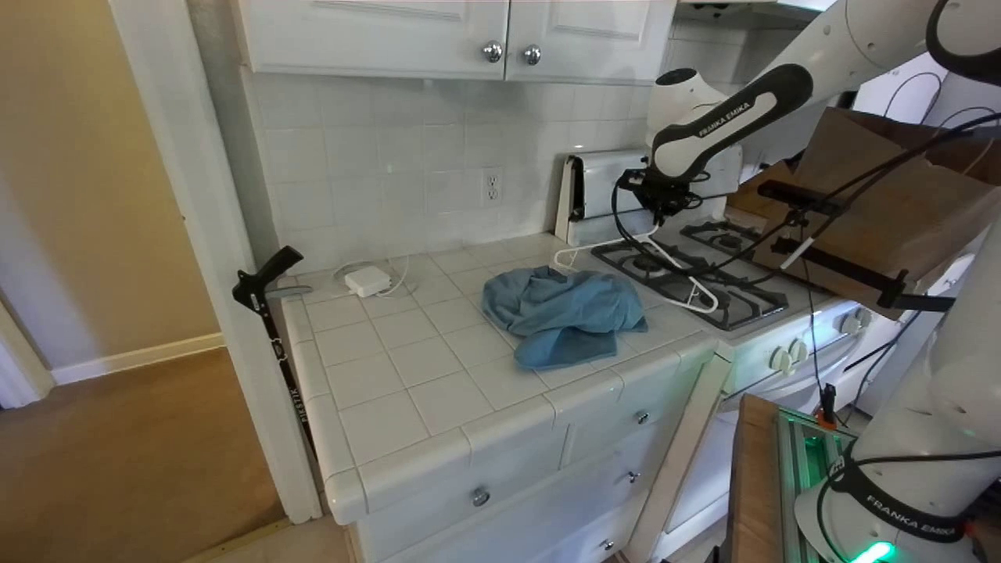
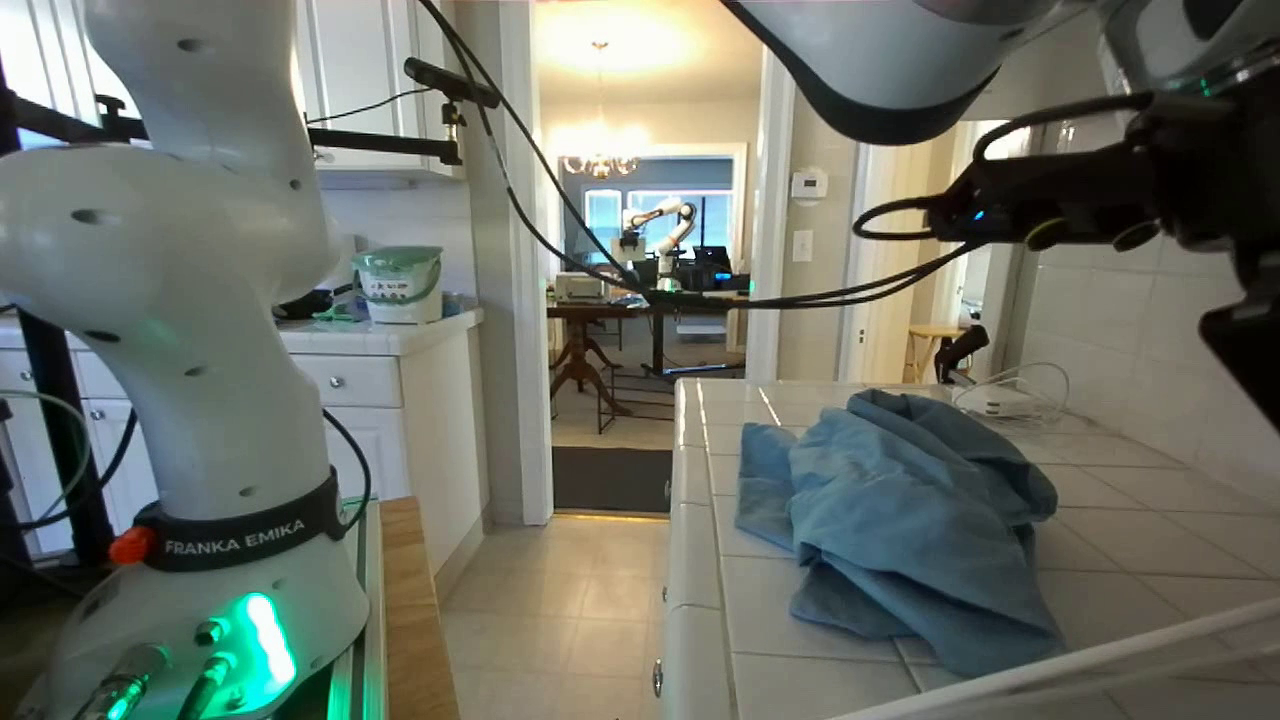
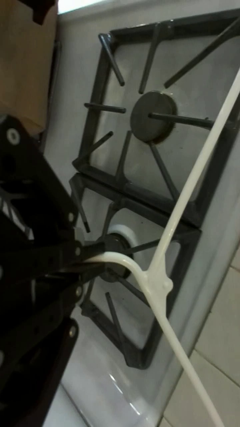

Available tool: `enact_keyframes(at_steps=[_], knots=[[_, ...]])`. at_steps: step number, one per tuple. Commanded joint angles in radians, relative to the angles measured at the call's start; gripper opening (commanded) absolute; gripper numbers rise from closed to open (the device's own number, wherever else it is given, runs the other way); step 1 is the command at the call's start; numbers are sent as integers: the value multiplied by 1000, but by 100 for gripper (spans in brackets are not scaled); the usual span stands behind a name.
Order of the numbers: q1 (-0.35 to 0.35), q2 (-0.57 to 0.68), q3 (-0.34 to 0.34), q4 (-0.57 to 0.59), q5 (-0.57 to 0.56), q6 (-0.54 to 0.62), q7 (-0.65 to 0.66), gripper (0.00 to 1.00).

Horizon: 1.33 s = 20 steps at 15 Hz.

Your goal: Unhang the hanger from the right cabinet door and place the hanger on the counter top

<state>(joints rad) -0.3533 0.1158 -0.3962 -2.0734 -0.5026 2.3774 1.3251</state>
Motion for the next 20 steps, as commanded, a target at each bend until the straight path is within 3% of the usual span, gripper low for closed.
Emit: enact_keyframes(at_steps=[1,4,8,12,15,18,20], knots=[[20,-23,-19,33,-102,-41,31,4],[19,-42,-8,37,-100,-13,27,4],[13,-47,8,29,5,80,-4,4],[-9,-5,36,34,297,209,-158,4],[-15,47,46,70,519,212,-324,4],[-30,107,44,121,642,166,-488,4],[-39,153,32,162,654,132,-560,4]])
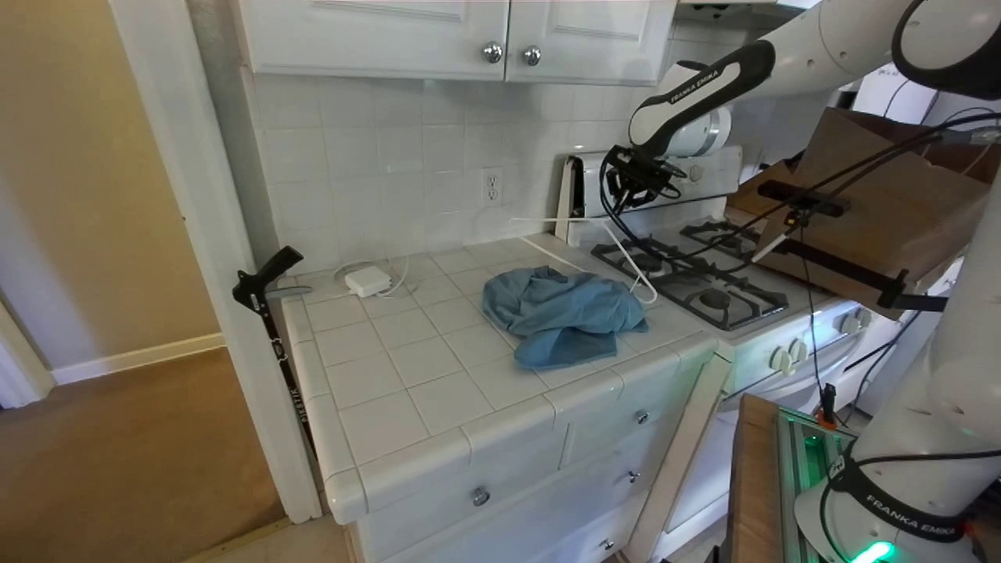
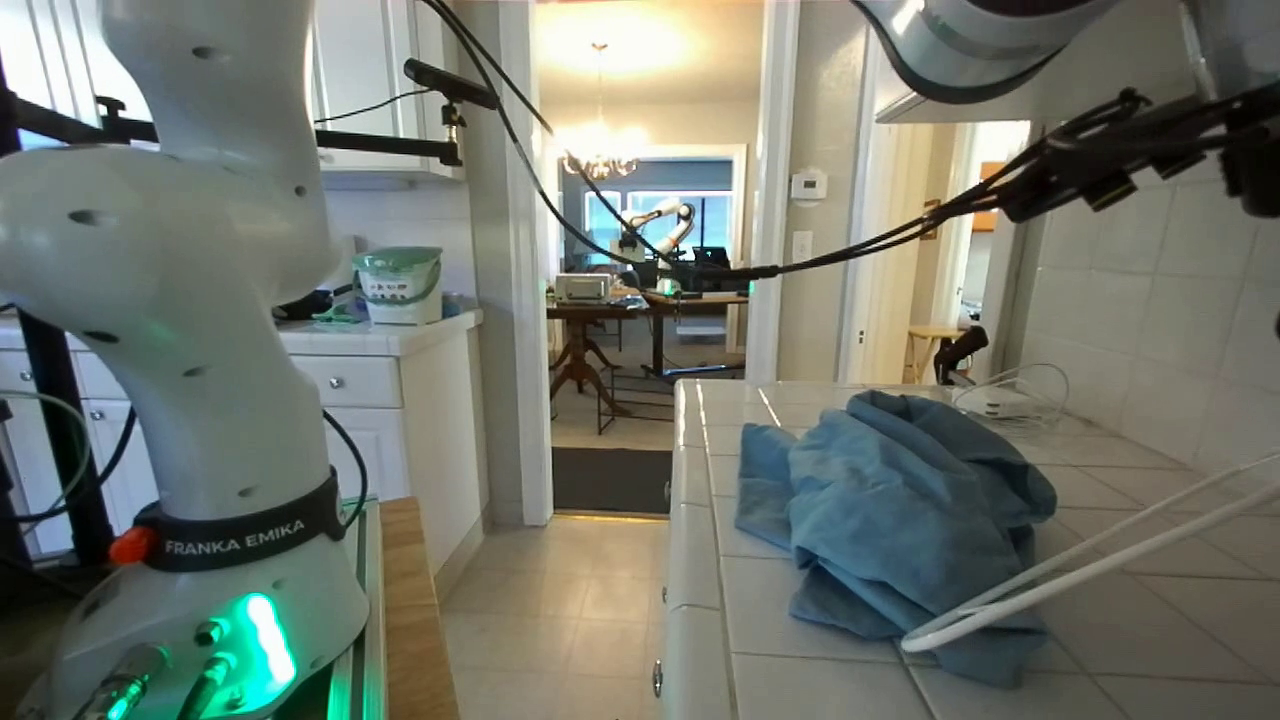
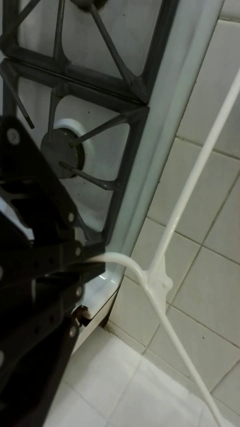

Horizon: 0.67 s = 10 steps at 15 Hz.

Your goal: Unhang the hanger from the right cabinet door and place the hanger on the counter top

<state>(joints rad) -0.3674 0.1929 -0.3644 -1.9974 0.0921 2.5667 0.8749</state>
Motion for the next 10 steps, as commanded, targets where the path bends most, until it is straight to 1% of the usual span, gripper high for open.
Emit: enact_keyframes(at_steps=[1,4,6,10], knots=[[-28,98,-6,107,51,-86,-133,4],[-28,169,-30,174,8,-177,-156,4],[-26,207,-40,208,0,-222,-164,4],[-7,281,-65,264,-51,-282,-136,4]])
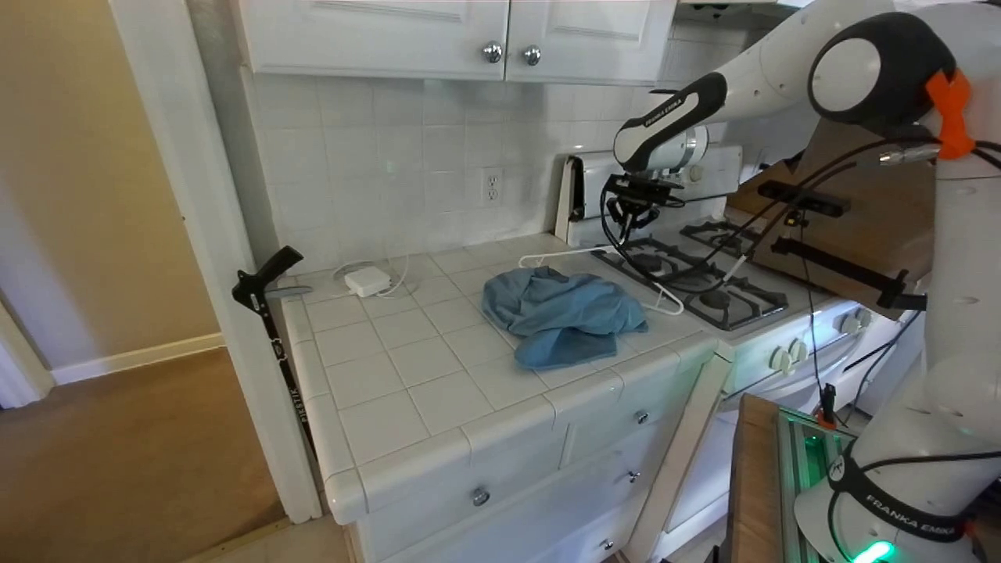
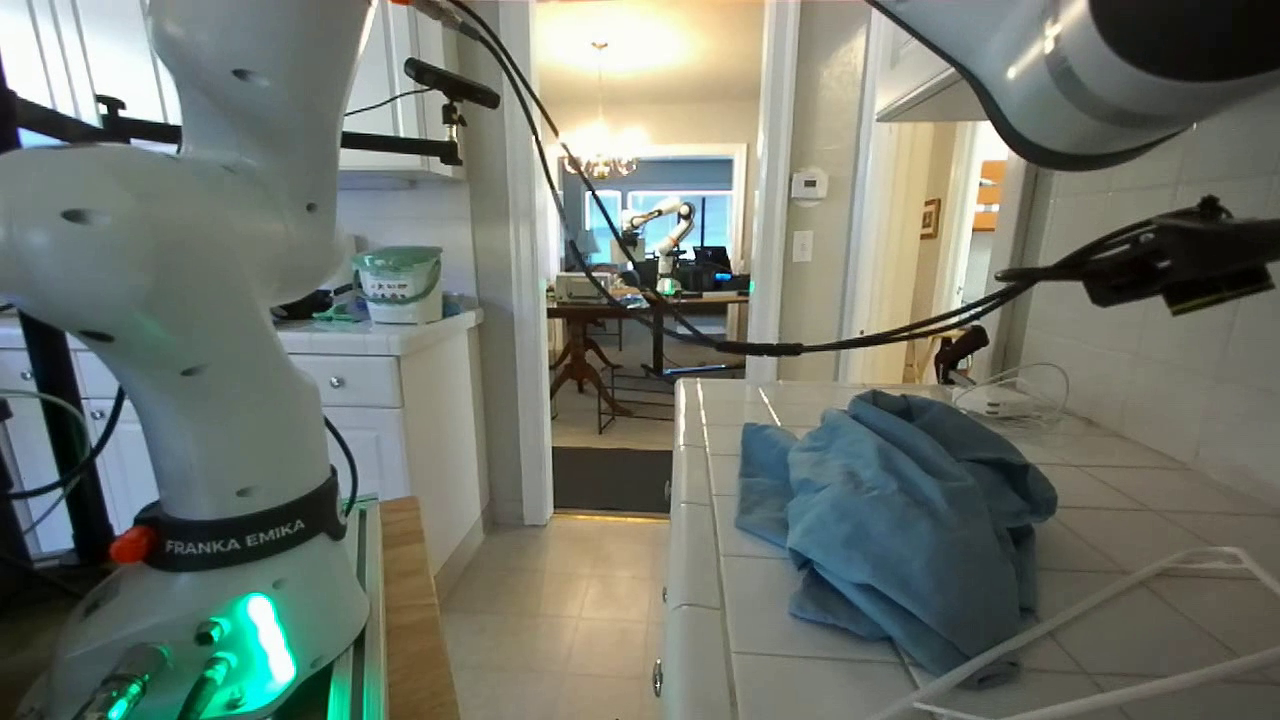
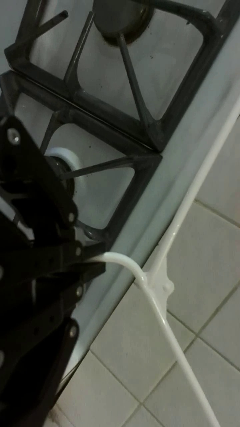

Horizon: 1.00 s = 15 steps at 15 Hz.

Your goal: Unhang the hanger from the right cabinet door and place the hanger on the counter top

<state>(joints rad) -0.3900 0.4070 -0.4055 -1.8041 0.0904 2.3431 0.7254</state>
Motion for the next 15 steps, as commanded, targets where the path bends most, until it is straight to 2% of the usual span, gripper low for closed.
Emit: enact_keyframes(at_steps=[1,7,8,10,15], knots=[[13,81,-21,82,-47,-68,7,4],[24,150,-18,135,-90,-126,1,6],[25,158,-14,137,-91,-135,-1,33],[32,169,-14,143,-101,-149,-1,41],[63,149,-27,135,-153,-149,1,77]])
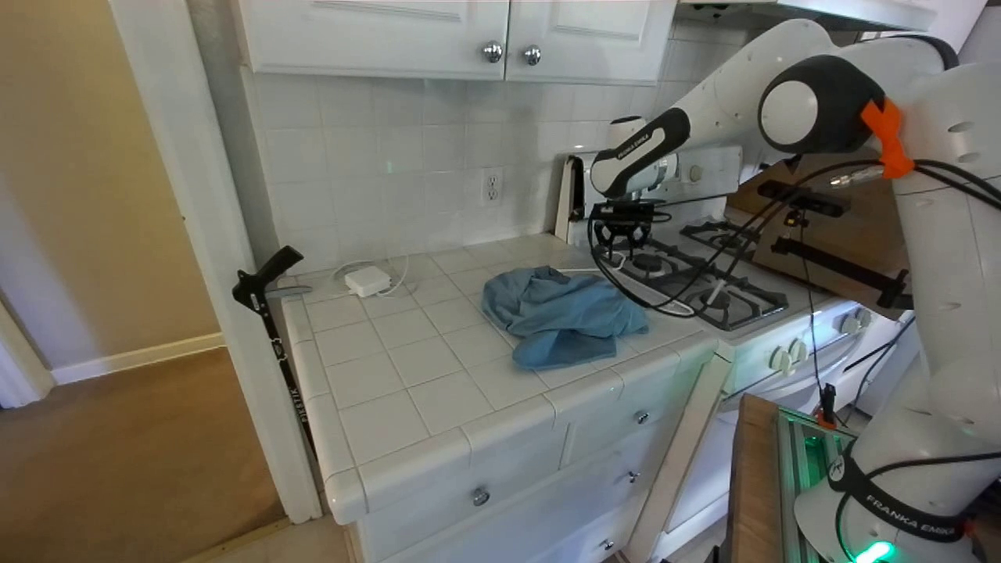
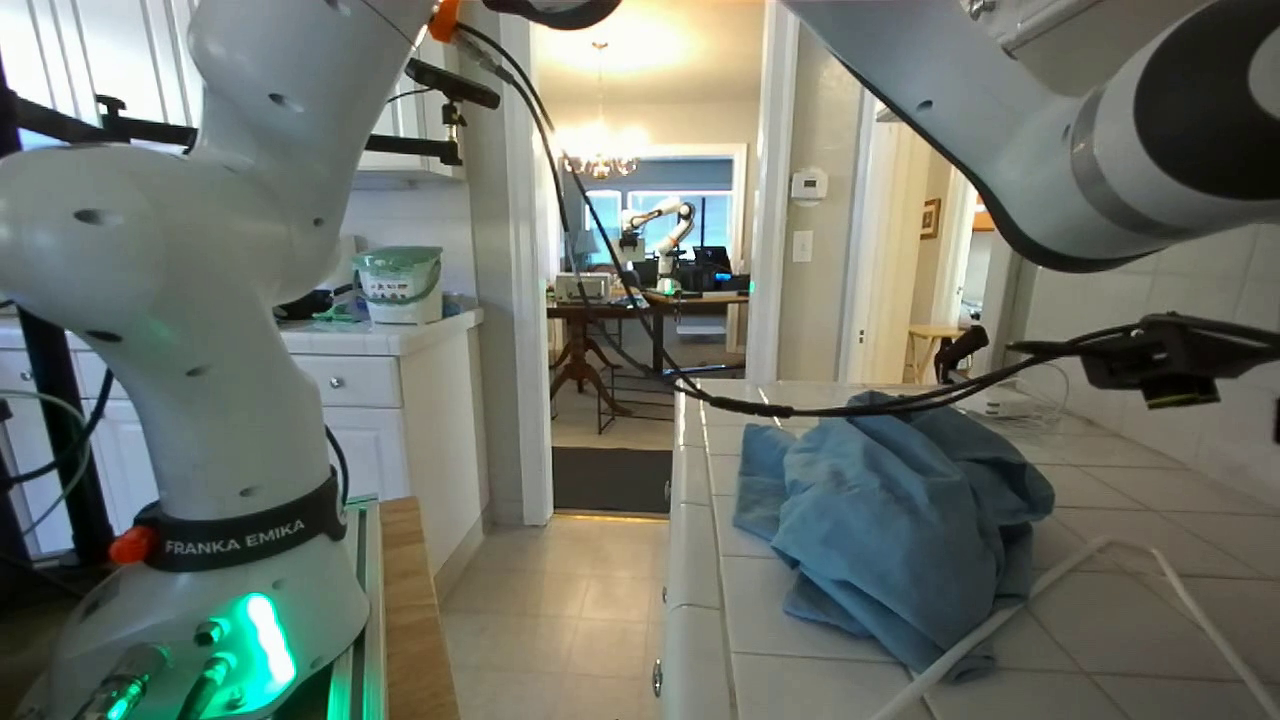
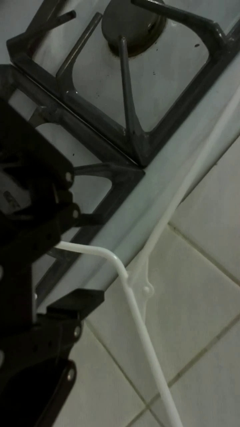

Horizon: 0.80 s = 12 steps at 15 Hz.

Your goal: Unhang the hanger from the right cabinet door and place the hanger on the counter top

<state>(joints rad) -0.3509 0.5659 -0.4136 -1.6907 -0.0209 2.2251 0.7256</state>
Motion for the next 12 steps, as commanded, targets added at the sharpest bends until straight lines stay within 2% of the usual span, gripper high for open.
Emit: enact_keyframes(at_steps=[1,3,4,9,12], knots=[[34,-34,-24,8,-57,-24,-1,83],[59,-94,-33,-35,-92,0,0,97],[70,-125,-40,-63,-115,42,-1,100],[70,-267,-26,-265,-128,225,-79,100],[69,-323,-27,-369,-121,297,-139,100]])
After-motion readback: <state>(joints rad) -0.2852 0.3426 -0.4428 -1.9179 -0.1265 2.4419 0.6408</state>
